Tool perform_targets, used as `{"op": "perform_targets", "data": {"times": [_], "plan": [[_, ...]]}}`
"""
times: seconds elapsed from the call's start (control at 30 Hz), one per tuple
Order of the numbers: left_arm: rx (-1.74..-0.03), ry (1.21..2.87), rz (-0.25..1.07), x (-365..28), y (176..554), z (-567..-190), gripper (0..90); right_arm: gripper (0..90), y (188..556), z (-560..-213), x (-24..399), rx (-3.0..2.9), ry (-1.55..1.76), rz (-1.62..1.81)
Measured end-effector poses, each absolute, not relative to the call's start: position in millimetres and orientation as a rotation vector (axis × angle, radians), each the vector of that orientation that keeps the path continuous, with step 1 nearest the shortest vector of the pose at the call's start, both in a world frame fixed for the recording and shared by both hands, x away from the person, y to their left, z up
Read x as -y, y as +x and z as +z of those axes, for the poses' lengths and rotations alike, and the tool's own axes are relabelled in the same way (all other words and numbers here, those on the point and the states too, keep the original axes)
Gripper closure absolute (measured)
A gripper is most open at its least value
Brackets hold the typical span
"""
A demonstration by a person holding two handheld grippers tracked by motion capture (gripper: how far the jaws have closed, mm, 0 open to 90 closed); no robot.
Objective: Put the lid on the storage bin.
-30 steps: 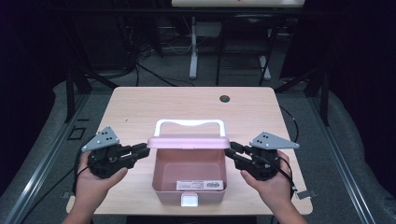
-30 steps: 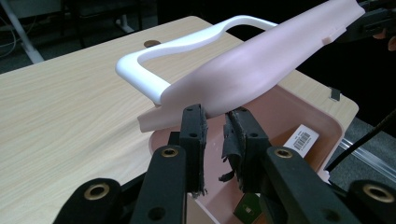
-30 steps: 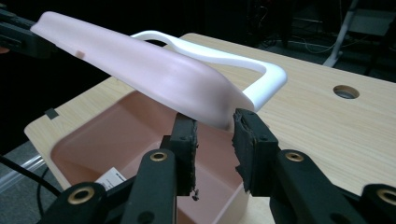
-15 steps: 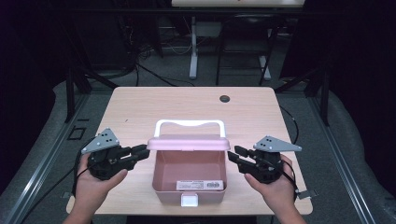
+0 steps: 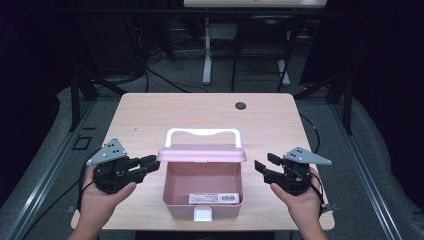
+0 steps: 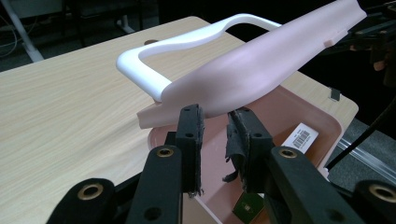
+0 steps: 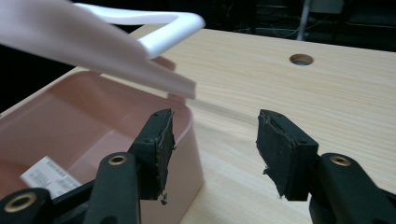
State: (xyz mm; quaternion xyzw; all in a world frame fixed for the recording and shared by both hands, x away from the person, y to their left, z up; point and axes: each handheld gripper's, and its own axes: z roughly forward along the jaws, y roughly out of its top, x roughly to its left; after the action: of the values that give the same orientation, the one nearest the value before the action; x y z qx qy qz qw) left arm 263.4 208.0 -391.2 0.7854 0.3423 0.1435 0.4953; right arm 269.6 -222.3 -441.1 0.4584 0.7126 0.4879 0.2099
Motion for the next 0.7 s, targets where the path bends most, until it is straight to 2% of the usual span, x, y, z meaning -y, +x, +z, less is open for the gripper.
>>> {"op": "perform_targets", "data": {"times": [0.33, 0.7], "plan": [[-0.828, 1.918, 0.340, -208.0, 261.0, -392.7, 74.1, 44.3, 286.3, -452.7, 237.2, -1.902, 1.293, 1.366], [-0.833, 1.918, 0.334, -208.7, 256.6, -398.3, 74.1, 43.3, 286.6, -466.7, 245.4, -1.891, 1.304, 1.308]]}}
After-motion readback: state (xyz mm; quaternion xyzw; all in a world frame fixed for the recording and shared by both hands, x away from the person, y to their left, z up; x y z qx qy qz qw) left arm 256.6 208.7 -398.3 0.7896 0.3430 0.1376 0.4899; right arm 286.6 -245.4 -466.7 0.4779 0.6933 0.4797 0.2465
